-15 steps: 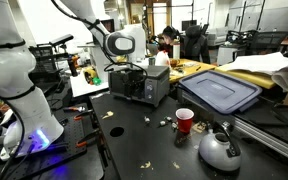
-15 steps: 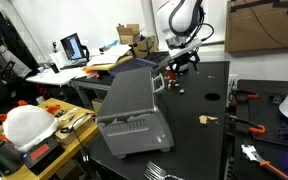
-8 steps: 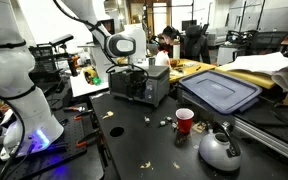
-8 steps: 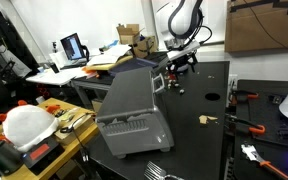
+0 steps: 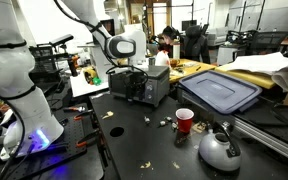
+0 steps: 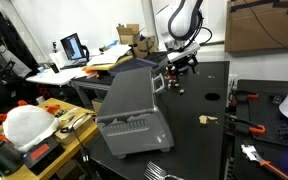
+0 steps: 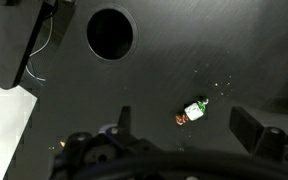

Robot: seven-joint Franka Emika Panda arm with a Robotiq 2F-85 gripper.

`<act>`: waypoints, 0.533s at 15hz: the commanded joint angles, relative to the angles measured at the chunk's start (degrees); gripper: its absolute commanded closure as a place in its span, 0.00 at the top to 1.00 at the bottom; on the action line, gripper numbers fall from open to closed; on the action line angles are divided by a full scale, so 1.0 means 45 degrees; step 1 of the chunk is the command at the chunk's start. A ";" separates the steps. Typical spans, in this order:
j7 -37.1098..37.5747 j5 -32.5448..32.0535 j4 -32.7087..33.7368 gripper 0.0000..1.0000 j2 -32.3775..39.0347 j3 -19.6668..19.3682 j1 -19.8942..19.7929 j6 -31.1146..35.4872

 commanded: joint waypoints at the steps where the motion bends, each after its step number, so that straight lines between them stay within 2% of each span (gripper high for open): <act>1: 0.0314 0.0811 0.0570 1.00 0.0858 -0.0355 0.0229 -0.0106; 8: -0.0074 0.3531 0.2647 1.00 0.2642 -0.1036 -0.0145 -0.0512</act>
